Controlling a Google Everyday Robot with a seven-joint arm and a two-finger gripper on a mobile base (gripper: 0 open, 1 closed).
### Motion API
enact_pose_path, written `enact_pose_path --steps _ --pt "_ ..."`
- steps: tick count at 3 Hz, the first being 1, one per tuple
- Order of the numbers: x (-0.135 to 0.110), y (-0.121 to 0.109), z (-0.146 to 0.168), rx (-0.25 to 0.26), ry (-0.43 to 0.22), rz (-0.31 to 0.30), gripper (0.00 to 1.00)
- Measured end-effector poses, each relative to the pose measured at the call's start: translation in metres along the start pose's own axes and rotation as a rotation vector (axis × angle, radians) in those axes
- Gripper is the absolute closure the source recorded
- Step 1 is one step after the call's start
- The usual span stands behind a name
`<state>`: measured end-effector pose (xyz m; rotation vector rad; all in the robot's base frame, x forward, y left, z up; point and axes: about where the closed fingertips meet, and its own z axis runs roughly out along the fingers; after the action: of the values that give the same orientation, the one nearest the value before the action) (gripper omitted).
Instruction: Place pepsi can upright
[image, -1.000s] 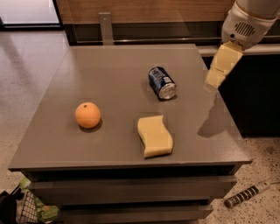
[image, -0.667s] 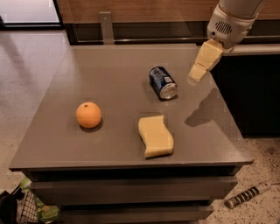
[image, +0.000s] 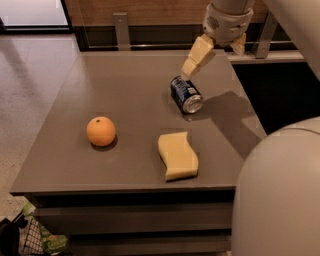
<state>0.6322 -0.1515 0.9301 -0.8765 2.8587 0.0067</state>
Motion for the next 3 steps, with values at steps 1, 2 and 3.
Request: enact_pose_path --steps 1,2,3 --pt "-0.041 -0.002 0.019 0.002 -0.029 0.074 0.0" --pt "-0.049 -0.003 0.022 0.007 -0.054 0.073 0.0" --pt "-0.058 0.0 0.034 0.009 -0.033 0.078 0.0"
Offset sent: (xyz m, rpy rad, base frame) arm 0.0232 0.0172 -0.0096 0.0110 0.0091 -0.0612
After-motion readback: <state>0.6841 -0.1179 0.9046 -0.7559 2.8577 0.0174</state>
